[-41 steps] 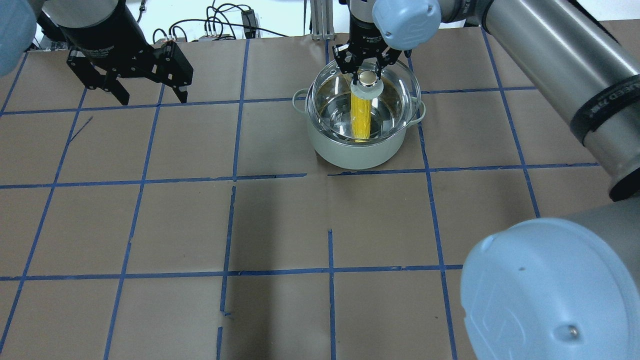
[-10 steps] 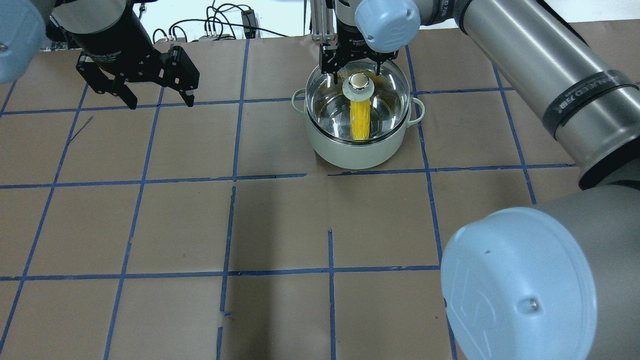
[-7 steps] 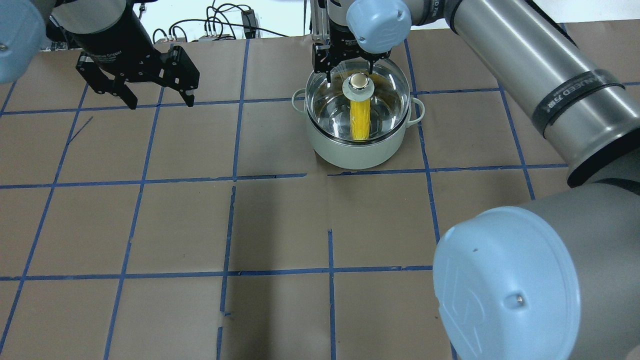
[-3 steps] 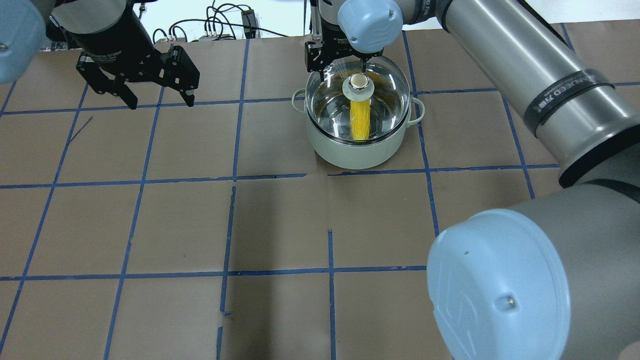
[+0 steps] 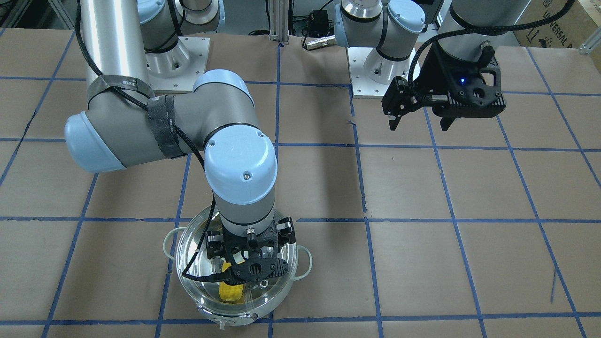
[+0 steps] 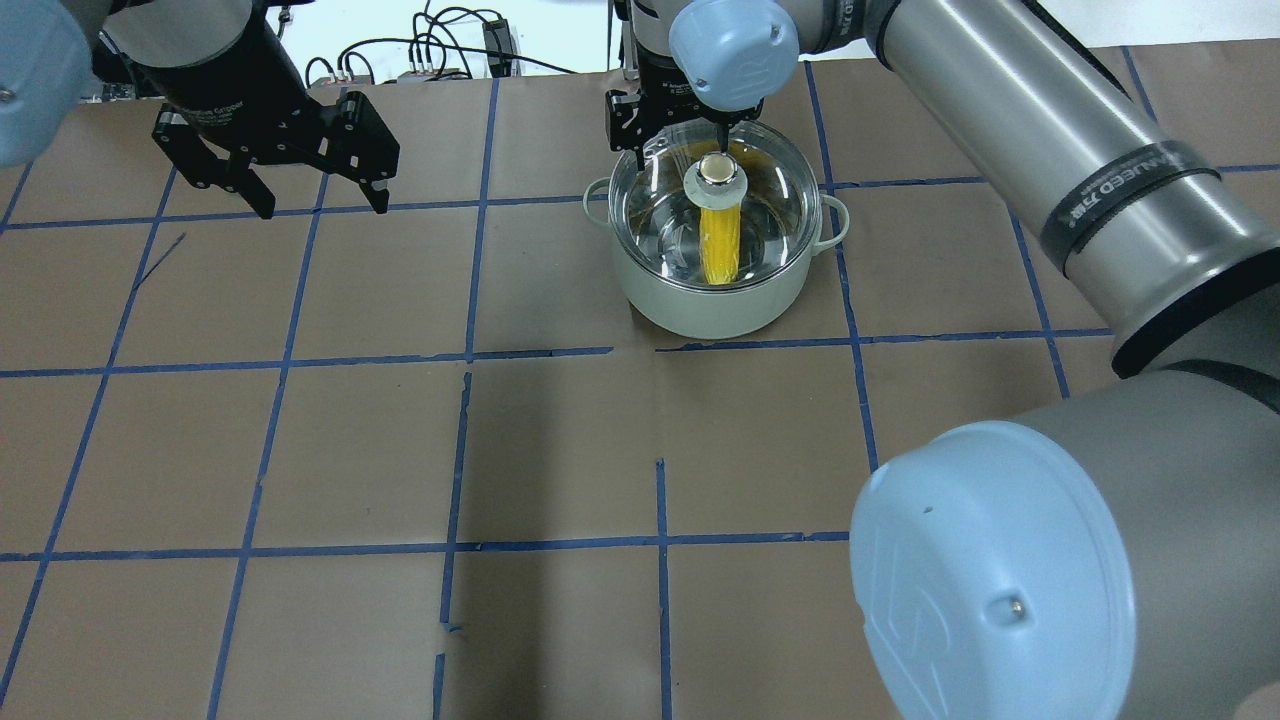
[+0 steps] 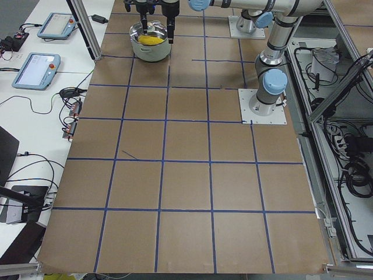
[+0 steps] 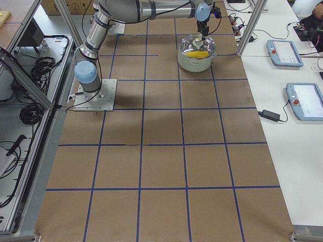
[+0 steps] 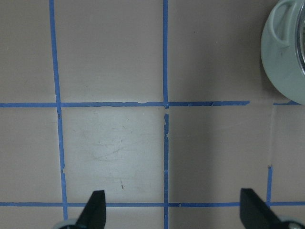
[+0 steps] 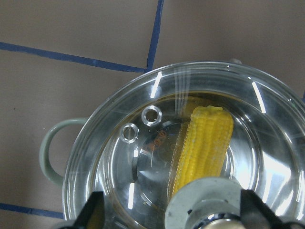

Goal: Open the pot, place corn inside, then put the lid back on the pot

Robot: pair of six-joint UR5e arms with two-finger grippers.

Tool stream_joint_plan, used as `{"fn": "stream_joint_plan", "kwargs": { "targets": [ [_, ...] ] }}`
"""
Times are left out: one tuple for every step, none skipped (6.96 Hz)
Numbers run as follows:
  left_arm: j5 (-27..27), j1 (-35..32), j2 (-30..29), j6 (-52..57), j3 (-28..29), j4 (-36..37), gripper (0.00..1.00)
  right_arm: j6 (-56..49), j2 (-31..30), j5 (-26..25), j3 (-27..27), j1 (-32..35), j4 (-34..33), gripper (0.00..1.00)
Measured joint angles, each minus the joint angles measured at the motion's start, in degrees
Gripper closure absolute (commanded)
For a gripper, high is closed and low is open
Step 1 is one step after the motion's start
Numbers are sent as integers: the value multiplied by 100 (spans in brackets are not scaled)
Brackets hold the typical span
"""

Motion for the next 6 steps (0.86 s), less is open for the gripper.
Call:
{"fn": "stream_joint_plan", "kwargs": {
  "targets": [
    [0,0,0,-1,0,0,0,2,0,-3,8,0,31,1],
    [0,0,0,-1,0,0,0,-15,7,-3,0,-2,55,1],
    [0,0,0,-1,0,0,0,-56,16,0,-25,-15,63,0],
    [0,0,0,-1,0,0,0,-123,15,3,-87,-51,63,0],
    [0,0,0,-1,0,0,0,-210,7,18,-220,-118,76,0],
    [0,0,2,-1,0,0,0,-307,-12,49,-372,-217,176,0]
  ]
}}
